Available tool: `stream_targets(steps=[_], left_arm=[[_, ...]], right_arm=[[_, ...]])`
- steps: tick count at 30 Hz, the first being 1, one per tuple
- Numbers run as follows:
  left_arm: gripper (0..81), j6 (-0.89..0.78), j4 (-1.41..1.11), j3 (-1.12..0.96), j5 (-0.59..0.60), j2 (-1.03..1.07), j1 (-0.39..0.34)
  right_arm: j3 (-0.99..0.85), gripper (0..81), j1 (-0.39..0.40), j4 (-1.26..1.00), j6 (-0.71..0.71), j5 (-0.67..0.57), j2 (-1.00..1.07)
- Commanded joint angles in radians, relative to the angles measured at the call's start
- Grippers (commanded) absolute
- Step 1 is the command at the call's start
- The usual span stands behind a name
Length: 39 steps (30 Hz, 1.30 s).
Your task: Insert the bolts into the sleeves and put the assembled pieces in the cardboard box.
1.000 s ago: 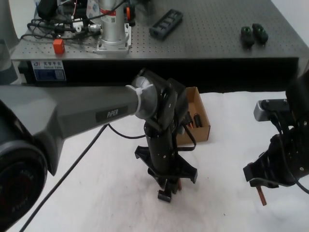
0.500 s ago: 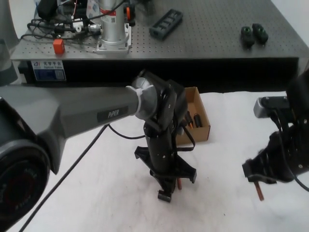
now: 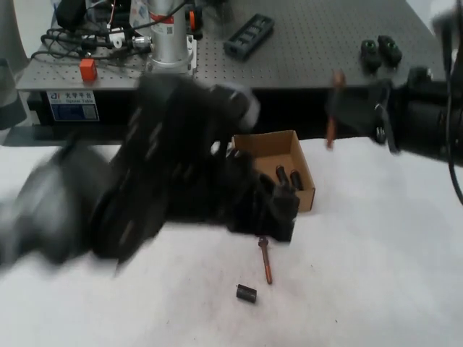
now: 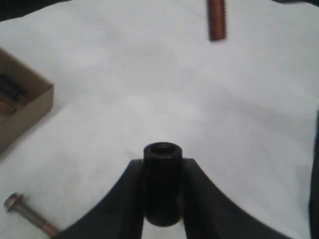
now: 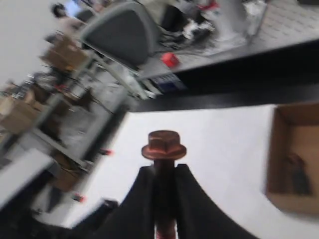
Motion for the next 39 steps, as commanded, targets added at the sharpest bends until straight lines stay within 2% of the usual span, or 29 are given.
stream_targets(steps=[1, 6, 11, 26, 39], left_arm=[[0.6, -0.047, -0.208, 0.069, 0.021, -0.058, 0.000], [0.6, -0.101, -0.264, 0.116, 0.023, -0.092, 0.005], [0.6, -0.104, -0.264, 0.116, 0.030, -0.092, 0.007], [0.6, -0.115, -0.264, 0.116, 0.082, -0.092, 0.008], [0.6, -0.144, -0.279, 0.116, 0.054, -0.092, 0.020]], right_arm=[[0.045, 2.3, 0.054, -0.249, 0.181, -0.087, -0.016], [0.062, 2.3, 0.115, -0.263, 0.199, -0.111, -0.016], [0.084, 2.3, 0.145, -0.261, 0.191, -0.132, -0.016], [0.084, 2.3, 0.145, -0.170, 0.109, -0.200, -0.016], [0.084, 2.3, 0.145, -0.151, 0.020, -0.314, -0.016]])
